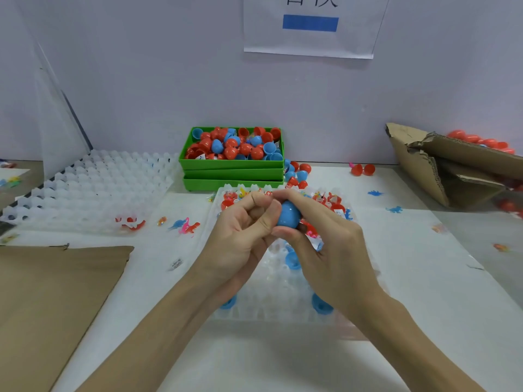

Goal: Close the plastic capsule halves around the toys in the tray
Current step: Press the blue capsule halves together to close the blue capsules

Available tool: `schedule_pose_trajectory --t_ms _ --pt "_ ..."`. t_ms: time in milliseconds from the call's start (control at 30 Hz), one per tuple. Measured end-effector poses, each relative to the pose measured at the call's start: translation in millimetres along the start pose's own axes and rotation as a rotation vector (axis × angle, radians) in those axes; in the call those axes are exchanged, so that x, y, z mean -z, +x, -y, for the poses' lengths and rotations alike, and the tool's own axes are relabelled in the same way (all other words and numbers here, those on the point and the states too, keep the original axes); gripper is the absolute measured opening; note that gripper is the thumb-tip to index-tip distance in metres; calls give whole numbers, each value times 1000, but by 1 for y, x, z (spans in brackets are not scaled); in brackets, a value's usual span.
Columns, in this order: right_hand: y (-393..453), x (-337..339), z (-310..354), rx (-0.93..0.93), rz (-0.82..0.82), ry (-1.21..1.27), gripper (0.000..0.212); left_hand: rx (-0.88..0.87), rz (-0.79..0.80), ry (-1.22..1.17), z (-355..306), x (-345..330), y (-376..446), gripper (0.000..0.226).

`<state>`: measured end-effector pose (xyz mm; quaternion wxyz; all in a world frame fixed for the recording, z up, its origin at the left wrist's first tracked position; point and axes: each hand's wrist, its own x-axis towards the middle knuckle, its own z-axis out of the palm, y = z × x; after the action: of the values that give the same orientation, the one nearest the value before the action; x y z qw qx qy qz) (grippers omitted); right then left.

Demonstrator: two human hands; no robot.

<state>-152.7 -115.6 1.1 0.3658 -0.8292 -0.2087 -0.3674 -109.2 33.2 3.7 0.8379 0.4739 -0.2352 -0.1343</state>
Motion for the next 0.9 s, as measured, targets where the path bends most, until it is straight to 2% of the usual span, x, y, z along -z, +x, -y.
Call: schedule_pose_trajectory --t_ms 133,200,300,433,533,633,700,767,900 --pt "0 -2 -2 45 -27 -35 46 -25 4 -4 -1 -1 0 30" --pt "1 -3 -5 45 -29 -49 46 -19 -20 32 0 -1 -1 25" --pt "0 -3 -10 -8 -8 -41 46 -39 -106 265 0 -2 -1 26" --pt "1 4 -17 -65 15 -22 40 -67 -72 560 -8 2 1 38" --pt "8 14 -18 -258 -54 76 38 -126 -186 622 -15 13 3 49" --pt "28 31 -26 -669 -189 430 33 -184 -353 629 -23 32 6 50" --pt "56 53 -46 -933 -290 896 31 -193 -450 601 -28 45 10 50" --pt "90 84 -73 -989 -382 1286 35 -169 -526 603 -30 56 13 50" --pt "139 133 -119 -971 -647 1456 39 -143 -614 651 -29 73 15 48"
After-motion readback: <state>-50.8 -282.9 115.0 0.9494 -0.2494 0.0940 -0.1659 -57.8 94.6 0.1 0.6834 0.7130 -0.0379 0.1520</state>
